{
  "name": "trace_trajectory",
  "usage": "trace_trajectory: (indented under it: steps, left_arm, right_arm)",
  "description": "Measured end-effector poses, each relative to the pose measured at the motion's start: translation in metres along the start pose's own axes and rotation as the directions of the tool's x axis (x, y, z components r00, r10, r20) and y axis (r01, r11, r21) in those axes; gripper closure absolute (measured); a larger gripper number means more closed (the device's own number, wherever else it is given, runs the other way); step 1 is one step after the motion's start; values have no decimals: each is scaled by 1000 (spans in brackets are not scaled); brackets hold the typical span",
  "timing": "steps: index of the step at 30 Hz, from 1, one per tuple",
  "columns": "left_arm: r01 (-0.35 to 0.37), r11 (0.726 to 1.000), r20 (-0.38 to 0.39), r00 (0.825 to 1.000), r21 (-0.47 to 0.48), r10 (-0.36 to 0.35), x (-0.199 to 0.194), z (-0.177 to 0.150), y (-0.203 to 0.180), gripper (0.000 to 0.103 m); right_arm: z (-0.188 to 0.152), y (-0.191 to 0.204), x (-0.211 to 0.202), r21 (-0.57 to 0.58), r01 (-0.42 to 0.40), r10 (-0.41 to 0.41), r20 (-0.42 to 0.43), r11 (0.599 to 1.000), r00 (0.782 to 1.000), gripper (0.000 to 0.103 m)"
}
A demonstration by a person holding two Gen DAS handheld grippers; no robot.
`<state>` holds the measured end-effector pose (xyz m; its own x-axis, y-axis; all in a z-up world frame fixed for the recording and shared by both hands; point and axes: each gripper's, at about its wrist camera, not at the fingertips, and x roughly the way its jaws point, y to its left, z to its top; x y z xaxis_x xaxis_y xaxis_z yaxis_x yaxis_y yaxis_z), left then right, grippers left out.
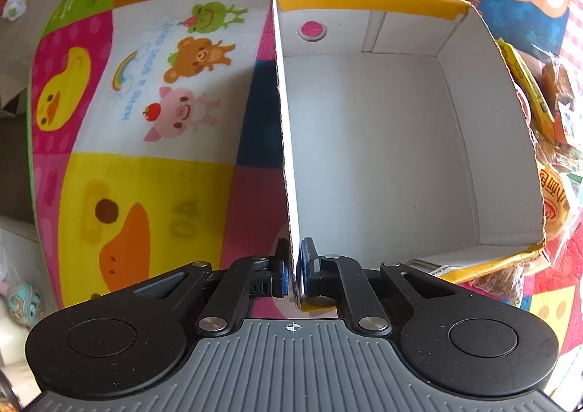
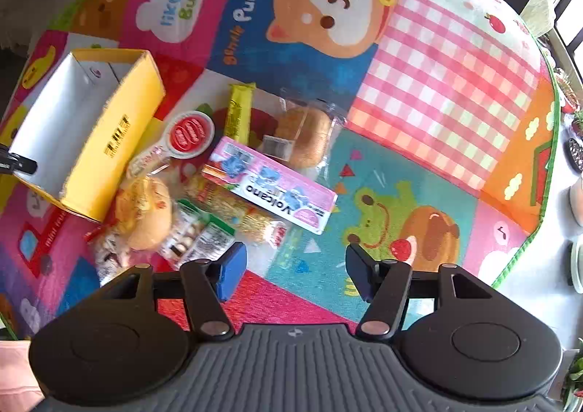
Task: Organize objects
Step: 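Grasp the pink Volcano packet with the right tool and lift it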
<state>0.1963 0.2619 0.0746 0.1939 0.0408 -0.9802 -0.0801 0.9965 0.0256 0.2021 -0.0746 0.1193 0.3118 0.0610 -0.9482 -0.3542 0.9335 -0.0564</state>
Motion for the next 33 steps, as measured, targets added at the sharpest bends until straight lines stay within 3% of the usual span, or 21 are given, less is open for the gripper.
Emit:
trace_trajectory:
  steps: [2, 3, 4, 6, 8, 9, 10, 12, 16, 19, 21, 23, 25, 27, 29, 33]
  left_arm:
    - [-8, 1000, -1, 1000, -12, 8, 0, 0, -1, 94]
    - [-14, 1000, 1, 1000, -18, 14, -1, 0, -2, 94]
    - [-20, 1000, 4, 1000, -24, 20, -2, 0, -3, 94]
    - [-24, 999, 4, 1000, -36, 24, -3, -1, -4, 94]
    - [-28, 999, 1, 1000, -37, 28, -4, -2, -6, 94]
    - [-29, 999, 1, 1000, -35, 30, -5, -2, -6, 94]
    - [-31, 999, 2, 999, -35, 32, -6, -2, -6, 94]
    - [-28, 999, 3, 1000, -42, 28, -7, -3, -5, 94]
    - [-24, 999, -10, 1000, -33, 24, -6, -4, -5, 94]
    - [-14, 999, -18, 1000, -32, 13, -4, -2, -4, 94]
    - [-7, 1000, -21, 1000, -22, 7, -3, 0, -4, 94]
    - [-5, 1000, -23, 1000, -3, 5, -2, 1, -4, 94]
    - [-1, 1000, -23, 1000, 11, 1, -2, 2, -3, 94]
    - [1, 1000, -23, 1000, 21, 0, 0, 2, -3, 94]
    - [6, 1000, -23, 1000, 24, -6, 0, 3, -3, 94]
    - [20, 1000, -17, 1000, 22, -20, -2, 1, -2, 94]
  right_arm:
    - [16, -29, 17, 169, -56, 59, -12, 984, 998, 42]
    - [23, -44, 26, 277, -90, 92, 7, 957, 996, 42]
    - [30, -59, 33, 377, -119, 117, 28, 919, 993, 42]
    - [40, -84, 60, 575, -143, 141, 48, 806, 989, 42]
    - [43, -94, 85, 669, -106, 123, 22, 735, 992, 46]
    - [44, -95, 97, 690, -69, 105, -10, 720, 994, 53]
    - [43, -92, 106, 695, -31, 88, -46, 719, 995, 56]
    - [40, -76, 107, 649, 10, 35, -57, 761, 998, 59]
    - [8, -32, 93, 615, -38, 115, -85, 788, 990, 59]
    - [-37, -4, 75, 665, -112, 223, -84, 738, 971, 59]
    - [-69, 12, 58, 701, -128, 239, -63, 702, 969, 59]
    - [-94, 25, 40, 707, -114, 211, -52, 698, 976, 59]
    - [-105, 37, 20, 667, -129, 188, -17, 734, 982, 56]
    - [-103, 45, 1, 571, -121, 144, 6, 812, 990, 48]
    - [-96, 49, -8, 493, -121, 128, 19, 861, 992, 45]
    - [-76, 40, -2, 474, -127, 123, 39, 871, 992, 45]
